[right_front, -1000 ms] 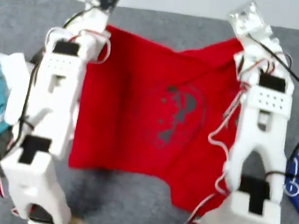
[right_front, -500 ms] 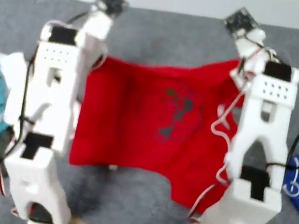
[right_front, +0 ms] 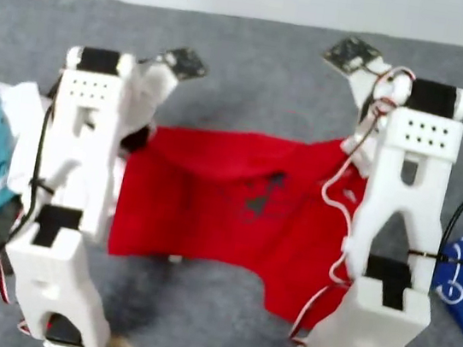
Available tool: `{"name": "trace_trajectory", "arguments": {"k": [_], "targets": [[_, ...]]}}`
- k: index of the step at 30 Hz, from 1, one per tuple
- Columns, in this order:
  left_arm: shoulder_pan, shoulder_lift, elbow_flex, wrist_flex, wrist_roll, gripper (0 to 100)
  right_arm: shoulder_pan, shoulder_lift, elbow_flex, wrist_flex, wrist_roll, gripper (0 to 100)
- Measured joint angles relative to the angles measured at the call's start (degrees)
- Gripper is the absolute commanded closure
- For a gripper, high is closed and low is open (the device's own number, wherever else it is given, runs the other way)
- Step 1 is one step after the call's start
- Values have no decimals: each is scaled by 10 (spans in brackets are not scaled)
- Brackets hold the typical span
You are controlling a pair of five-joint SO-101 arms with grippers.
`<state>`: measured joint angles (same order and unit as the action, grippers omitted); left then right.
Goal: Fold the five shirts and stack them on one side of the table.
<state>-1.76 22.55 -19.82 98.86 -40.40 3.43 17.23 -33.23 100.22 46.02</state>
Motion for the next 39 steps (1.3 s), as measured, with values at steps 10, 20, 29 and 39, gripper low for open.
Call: {"name": "trace_trajectory", "arguments": {"k": [10,20,29,39], "targets": [[-4,0,1,-1,0,997,0,41,-1,-270,2,987],[-4,0,1,-4,0,997,-20,200,-1,-572,52,987],[-17,0,1,-62,0,997,-24,306,-1,-777,102,987],[-18,0,1,-113,0,997,-24,360,0,-891,158,987]]}}
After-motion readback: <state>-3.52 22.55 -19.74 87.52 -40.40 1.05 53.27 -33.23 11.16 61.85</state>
